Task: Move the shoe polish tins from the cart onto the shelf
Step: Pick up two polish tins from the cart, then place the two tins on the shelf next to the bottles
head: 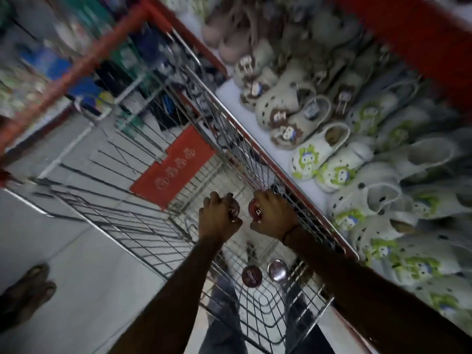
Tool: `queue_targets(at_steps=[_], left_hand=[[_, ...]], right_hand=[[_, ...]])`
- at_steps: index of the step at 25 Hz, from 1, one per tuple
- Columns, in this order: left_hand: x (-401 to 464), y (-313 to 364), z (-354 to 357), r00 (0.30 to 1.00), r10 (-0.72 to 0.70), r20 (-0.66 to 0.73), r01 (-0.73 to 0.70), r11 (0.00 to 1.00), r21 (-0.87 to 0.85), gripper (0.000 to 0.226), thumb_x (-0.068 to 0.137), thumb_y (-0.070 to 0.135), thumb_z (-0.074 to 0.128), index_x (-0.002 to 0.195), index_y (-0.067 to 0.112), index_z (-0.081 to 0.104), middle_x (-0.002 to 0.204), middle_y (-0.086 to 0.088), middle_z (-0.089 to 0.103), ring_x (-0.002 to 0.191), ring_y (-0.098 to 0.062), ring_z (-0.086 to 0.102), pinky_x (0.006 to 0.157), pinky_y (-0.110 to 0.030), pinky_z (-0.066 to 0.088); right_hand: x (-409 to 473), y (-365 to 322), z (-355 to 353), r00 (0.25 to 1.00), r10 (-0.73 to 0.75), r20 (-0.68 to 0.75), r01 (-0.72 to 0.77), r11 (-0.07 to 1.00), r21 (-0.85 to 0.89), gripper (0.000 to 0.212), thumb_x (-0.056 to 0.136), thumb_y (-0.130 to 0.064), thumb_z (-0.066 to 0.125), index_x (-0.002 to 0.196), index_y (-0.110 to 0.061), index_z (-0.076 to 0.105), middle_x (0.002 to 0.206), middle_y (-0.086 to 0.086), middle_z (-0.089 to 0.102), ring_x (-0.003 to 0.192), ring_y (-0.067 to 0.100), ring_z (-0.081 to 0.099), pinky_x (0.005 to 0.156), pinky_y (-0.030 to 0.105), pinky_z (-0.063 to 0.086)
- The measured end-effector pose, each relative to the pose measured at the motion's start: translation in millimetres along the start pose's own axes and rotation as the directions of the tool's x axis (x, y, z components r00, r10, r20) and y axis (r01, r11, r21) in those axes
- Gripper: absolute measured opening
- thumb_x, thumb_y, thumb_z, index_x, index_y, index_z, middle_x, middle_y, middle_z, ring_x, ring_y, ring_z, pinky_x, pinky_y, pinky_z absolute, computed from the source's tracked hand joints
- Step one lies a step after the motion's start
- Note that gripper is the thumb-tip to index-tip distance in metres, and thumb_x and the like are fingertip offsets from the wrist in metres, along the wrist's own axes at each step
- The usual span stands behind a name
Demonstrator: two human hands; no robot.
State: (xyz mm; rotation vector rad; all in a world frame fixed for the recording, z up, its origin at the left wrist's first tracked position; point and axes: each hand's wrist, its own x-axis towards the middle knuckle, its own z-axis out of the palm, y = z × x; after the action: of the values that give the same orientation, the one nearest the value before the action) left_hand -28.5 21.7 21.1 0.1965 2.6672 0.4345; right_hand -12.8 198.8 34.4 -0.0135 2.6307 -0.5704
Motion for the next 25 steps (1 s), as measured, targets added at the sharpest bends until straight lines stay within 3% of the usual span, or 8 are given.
queue_targets(at_steps=[2,5,8,12,14,17,21,25], left_hand=[[-5.2,7.5,-55.9,0.984,0.056,-0.171,-0.075,0.991,-0.11,0.075,0.062,0.028,0.077,0.132,0.017,0.053,0.114,-0.016,0.056,0.103,-0.037,0.055,0.075,-0.042,0.054],[-11.9,29.5,-139.9,0.89,0.145,-0.433,-0.259,0.941,-0.218,0.063,0.058,0.019,0.081,0.116,0.01,0.058,0.102,-0.008,0.057,0.091,-0.018,0.047,0.075,-0.033,0.049],[-33.8,69.7,-220.0,0.773,0.142,-0.619,-0.37,0.892,-0.257,0.067,0.059,0.029,0.081,0.12,0.015,0.059,0.112,-0.005,0.055,0.103,-0.017,0.048,0.087,-0.027,0.044],[-68.7,151.5,-287.6,0.584,0.296,-0.756,-0.654,0.723,-0.222,0.067,0.062,0.031,0.075,0.125,0.012,0.063,0.118,-0.01,0.053,0.108,-0.02,0.055,0.093,-0.018,0.045],[-78.6,199.3,-298.0,0.514,0.4,-0.759,-0.758,0.625,-0.184,0.067,0.063,0.034,0.074,0.125,0.011,0.064,0.118,-0.009,0.052,0.108,-0.014,0.053,0.092,-0.012,0.043],[-81.6,282.0,-290.0,0.476,0.594,-0.649,-0.847,0.508,-0.157,0.064,0.062,0.026,0.076,0.124,0.017,0.064,0.116,-0.004,0.056,0.106,-0.017,0.058,0.092,-0.021,0.048],[-65.0,372.9,-255.0,0.517,0.748,-0.416,-0.842,0.532,-0.09,0.04,0.057,0.025,0.076,0.092,0.013,0.063,0.096,-0.01,0.062,0.093,-0.032,0.06,0.077,-0.036,0.049],[-46.2,429.9,-240.8,0.539,0.813,-0.221,-0.838,0.545,-0.04,0.019,0.066,0.007,0.077,0.084,0.003,0.072,0.089,-0.023,0.07,0.089,-0.042,0.066,0.072,-0.04,0.049]], right_hand=[[-3.5,-27.2,-47.7,0.989,-0.037,-0.142,0.044,0.998,0.048,0.079,0.058,-0.043,0.076,0.127,-0.017,0.05,0.12,0.014,0.059,0.108,0.042,0.059,0.083,0.047,0.056],[-16.5,-61.0,-124.6,0.917,-0.07,-0.393,0.101,0.993,0.06,0.068,0.058,-0.047,0.074,0.119,-0.023,0.056,0.109,0.008,0.063,0.102,0.036,0.062,0.08,0.045,0.056],[-58.8,-87.1,-206.7,0.785,-0.106,-0.61,0.162,0.986,0.037,0.066,0.058,-0.051,0.071,0.119,-0.027,0.06,0.106,0.003,0.067,0.101,0.03,0.062,0.085,0.044,0.053],[-140.6,-79.1,-297.2,0.562,-0.058,-0.825,0.189,0.98,0.059,0.067,0.057,-0.049,0.072,0.119,-0.025,0.066,0.111,0.0,0.067,0.101,0.024,0.061,0.091,0.036,0.051],[-182.2,-56.5,-330.0,0.49,0.024,-0.871,0.108,0.99,0.088,0.07,0.054,-0.049,0.073,0.121,-0.027,0.065,0.114,0.0,0.066,0.103,0.023,0.06,0.094,0.031,0.047],[-230.1,0.6,-363.5,0.421,0.214,-0.881,-0.113,0.977,0.183,0.068,0.051,-0.058,0.07,0.114,-0.033,0.066,0.105,0.003,0.065,0.098,0.024,0.063,0.089,0.033,0.05],[-248.8,80.8,-375.4,0.499,0.416,-0.76,-0.515,0.848,0.126,0.076,0.046,-0.071,0.054,0.105,-0.027,0.069,0.098,0.009,0.073,0.096,0.034,0.066,0.08,0.039,0.052],[-241.0,132.6,-374.1,0.53,0.448,-0.72,-0.623,0.782,0.027,0.052,0.061,-0.066,0.06,0.091,-0.024,0.065,0.091,0.005,0.075,0.1,0.032,0.063,0.081,0.038,0.042]])
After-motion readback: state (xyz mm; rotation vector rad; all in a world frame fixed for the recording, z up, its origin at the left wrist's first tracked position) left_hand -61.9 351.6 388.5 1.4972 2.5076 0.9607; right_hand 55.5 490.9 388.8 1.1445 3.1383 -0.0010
